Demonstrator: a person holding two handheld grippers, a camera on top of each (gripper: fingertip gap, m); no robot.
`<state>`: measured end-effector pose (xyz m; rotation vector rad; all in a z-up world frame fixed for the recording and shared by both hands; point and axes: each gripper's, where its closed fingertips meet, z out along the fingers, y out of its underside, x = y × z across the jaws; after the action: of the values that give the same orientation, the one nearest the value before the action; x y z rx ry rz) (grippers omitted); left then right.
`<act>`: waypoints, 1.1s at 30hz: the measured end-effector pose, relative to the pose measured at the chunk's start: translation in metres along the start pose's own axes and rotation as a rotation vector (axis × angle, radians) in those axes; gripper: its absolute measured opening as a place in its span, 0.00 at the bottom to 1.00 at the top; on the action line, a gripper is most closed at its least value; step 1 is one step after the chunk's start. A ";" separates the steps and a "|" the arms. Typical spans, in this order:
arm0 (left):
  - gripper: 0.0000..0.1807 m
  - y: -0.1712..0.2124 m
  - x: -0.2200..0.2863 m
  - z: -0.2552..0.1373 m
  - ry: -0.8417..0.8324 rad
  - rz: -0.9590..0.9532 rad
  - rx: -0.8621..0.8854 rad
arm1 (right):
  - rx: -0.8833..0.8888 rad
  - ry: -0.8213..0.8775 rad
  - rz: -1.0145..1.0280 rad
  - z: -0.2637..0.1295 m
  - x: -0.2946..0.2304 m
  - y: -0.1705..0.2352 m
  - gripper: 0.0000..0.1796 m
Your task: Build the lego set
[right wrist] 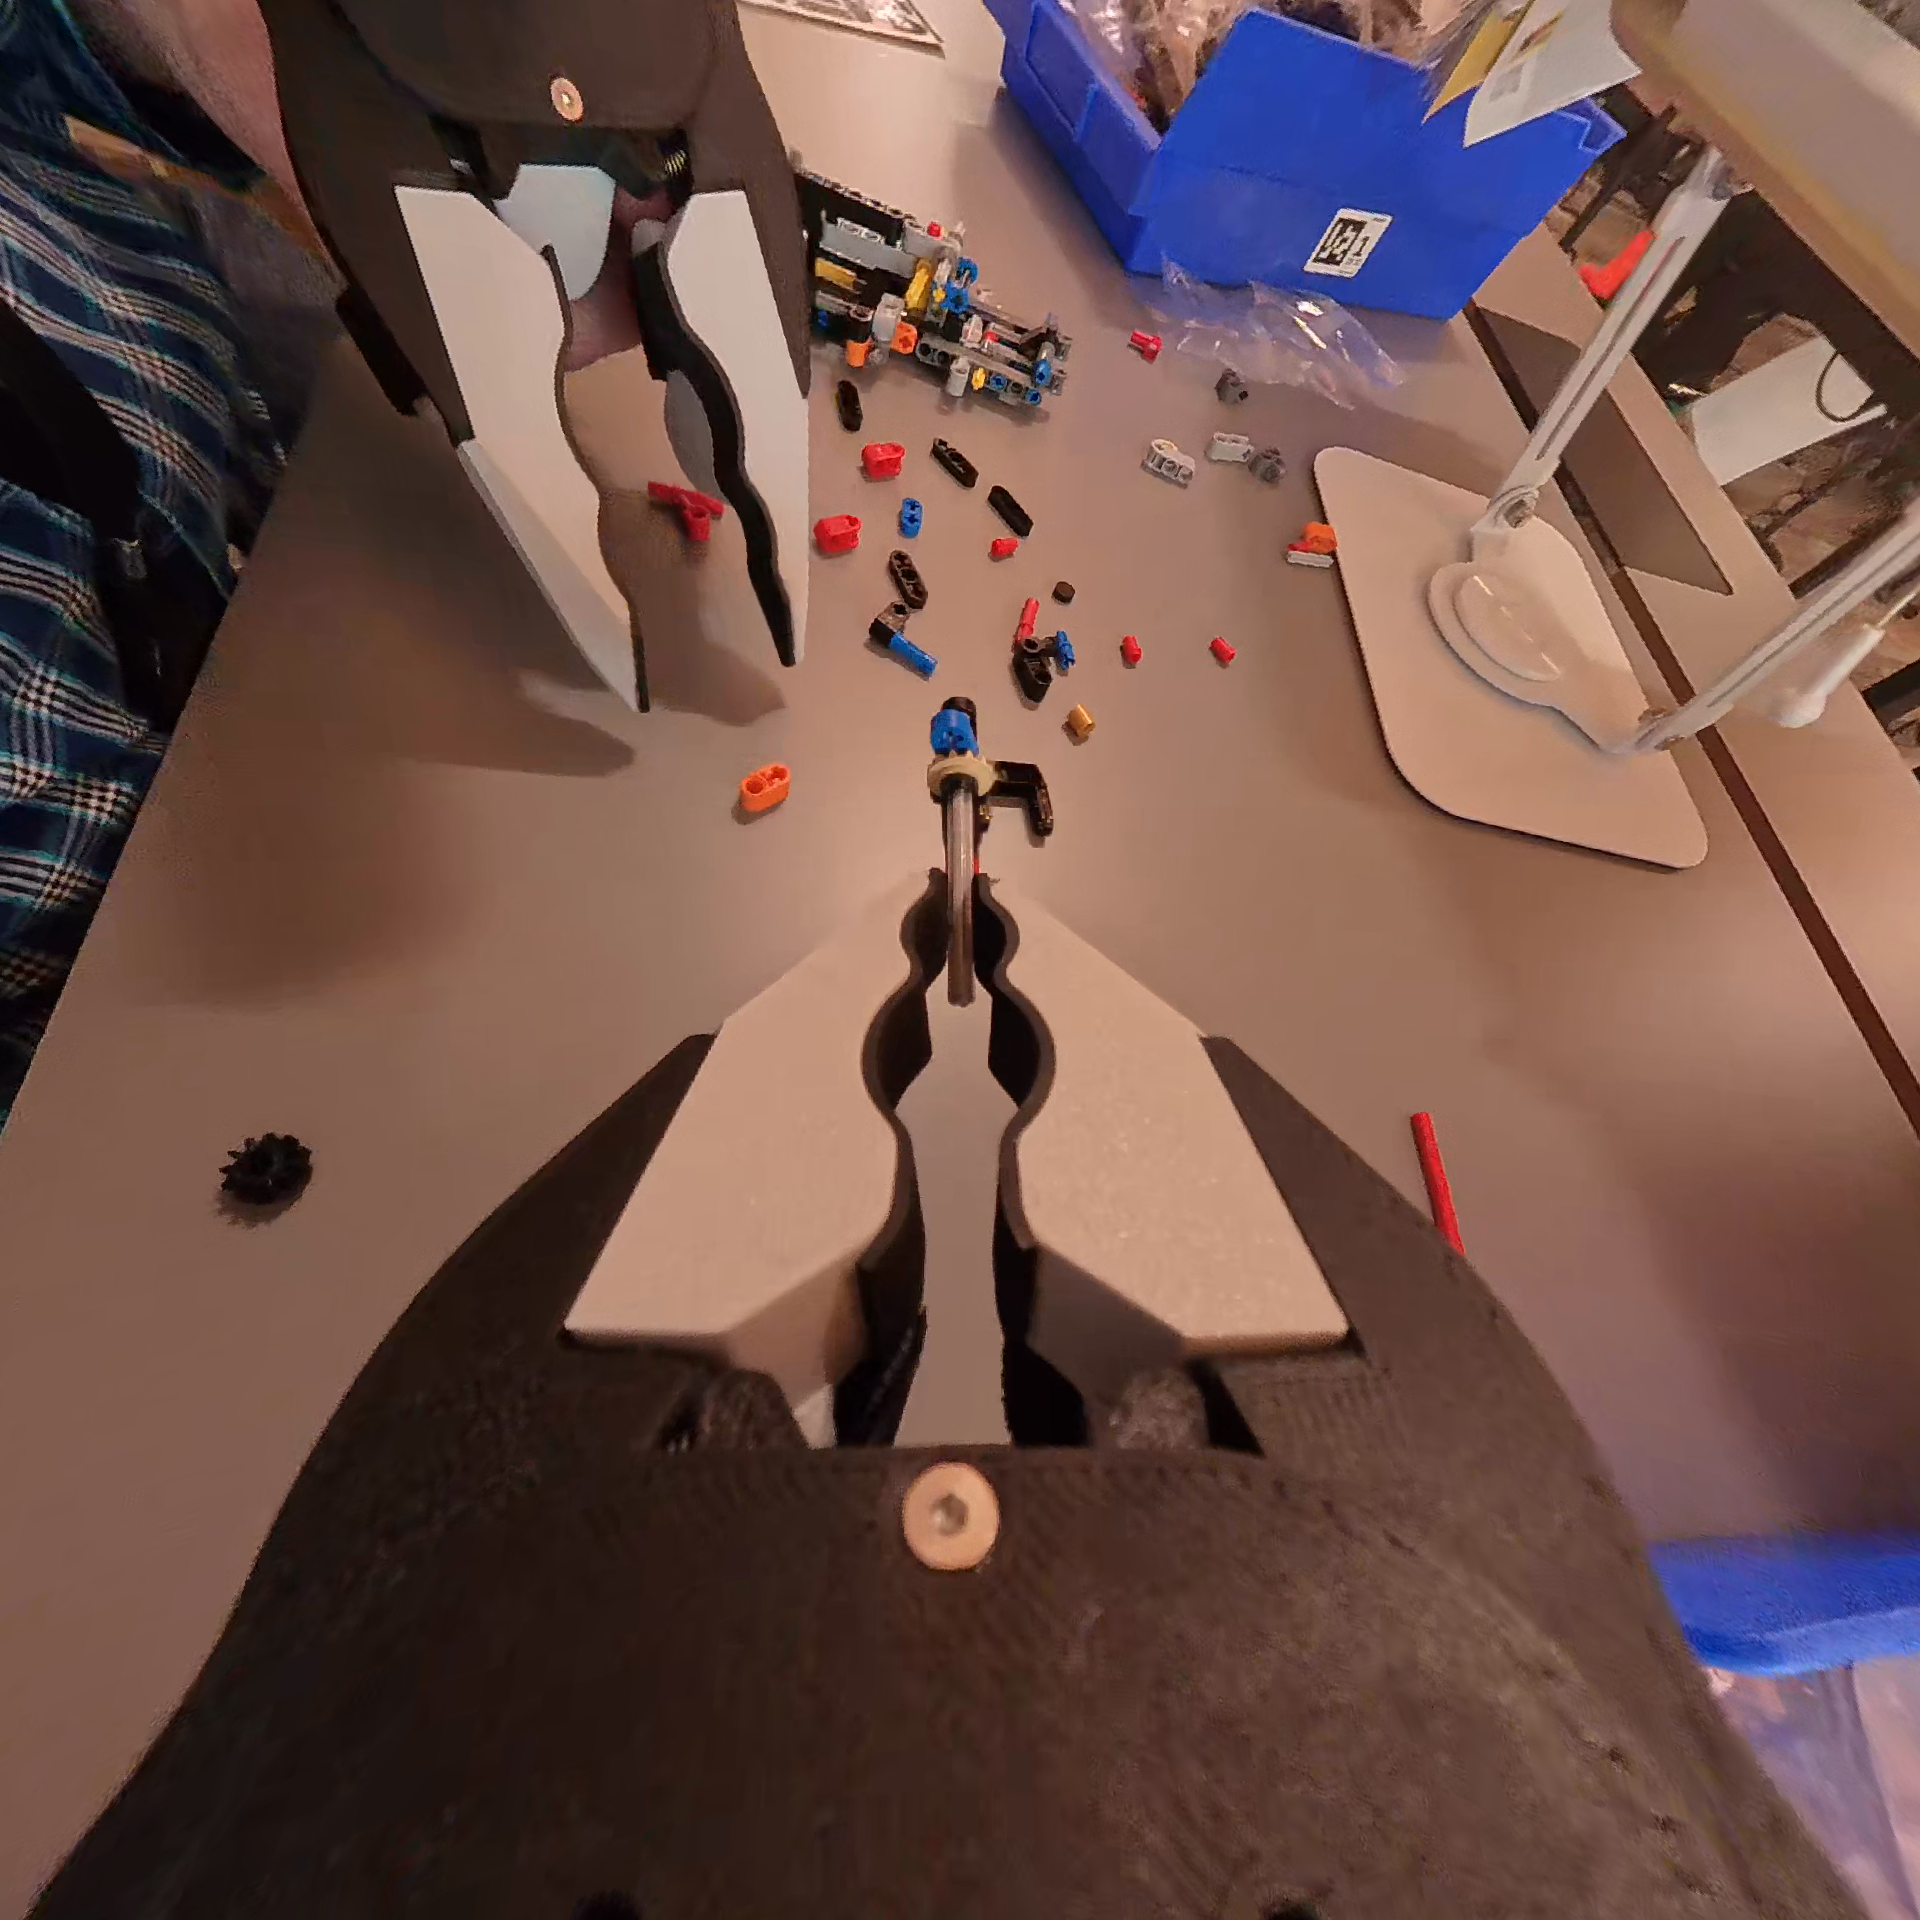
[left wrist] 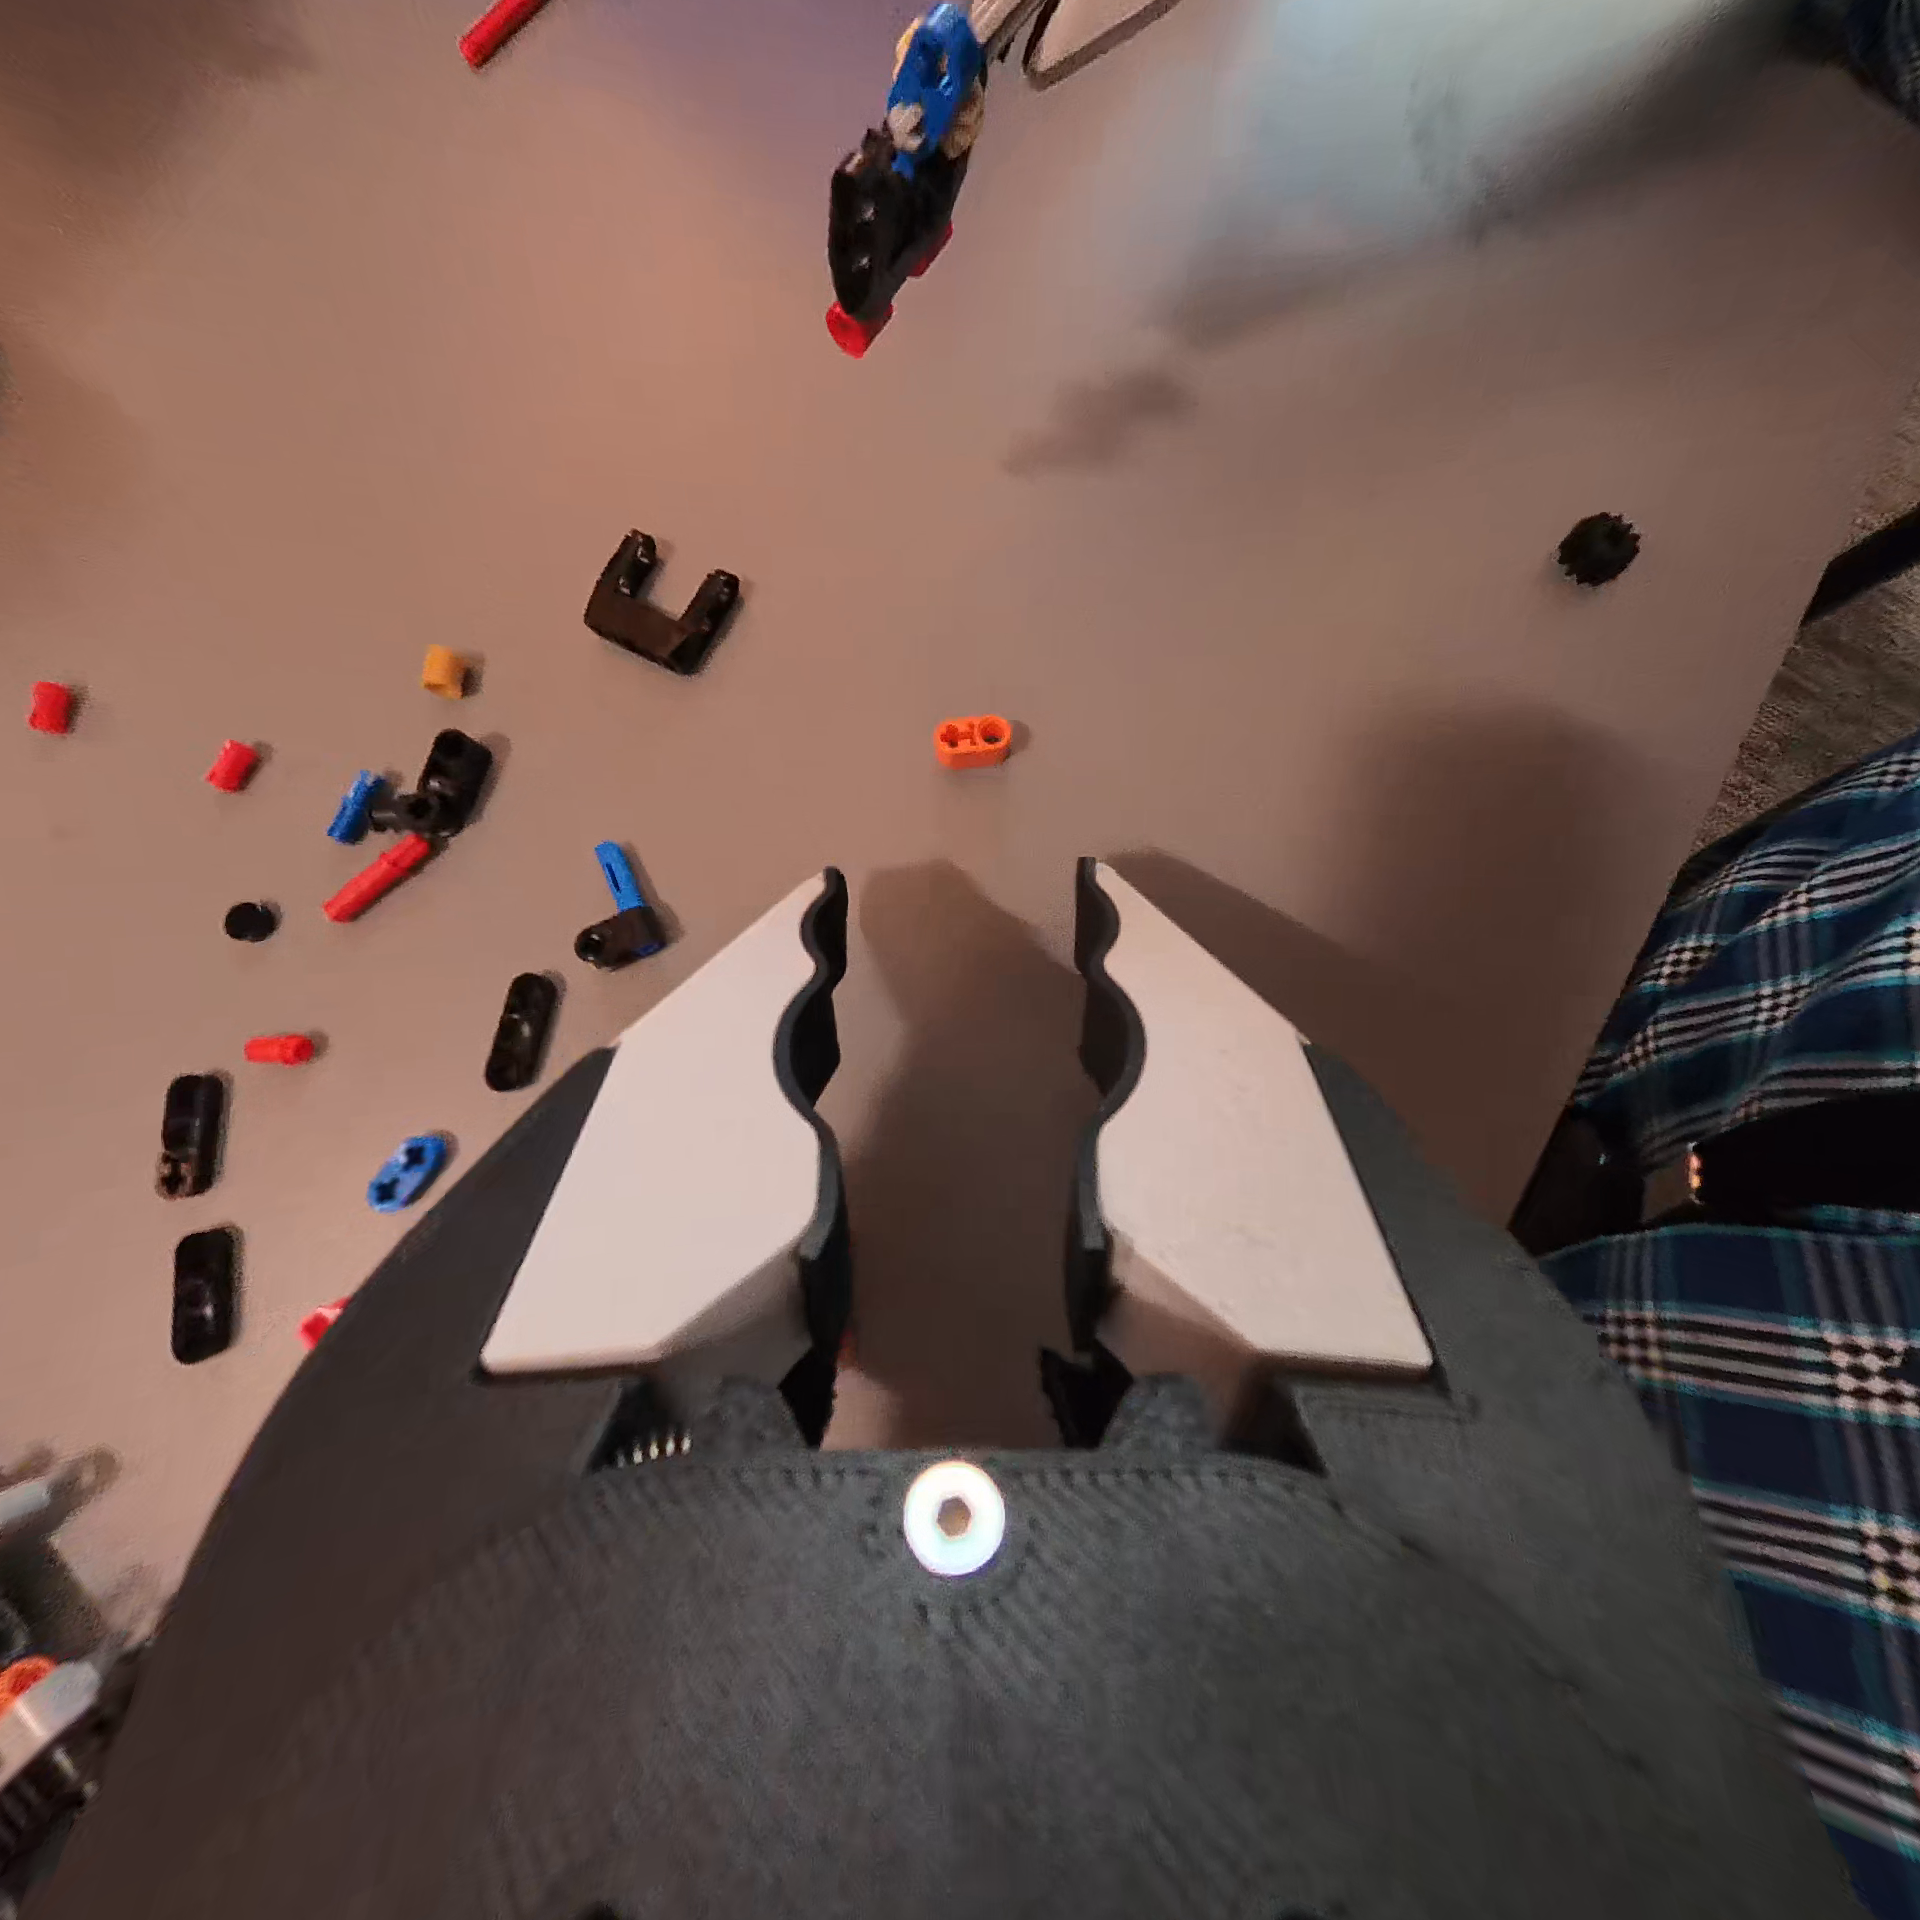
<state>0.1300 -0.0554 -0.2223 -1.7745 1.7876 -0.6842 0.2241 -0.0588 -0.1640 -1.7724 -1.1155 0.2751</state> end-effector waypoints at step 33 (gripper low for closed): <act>0.16 -0.006 -0.015 0.012 -0.033 0.061 -0.077 | -0.024 -0.064 -0.035 0.009 -0.016 0.004 0.00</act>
<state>0.1423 -0.0402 -0.2264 -1.7622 1.8604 -0.5656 0.2121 -0.0664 -0.1757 -1.7734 -1.1990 0.3003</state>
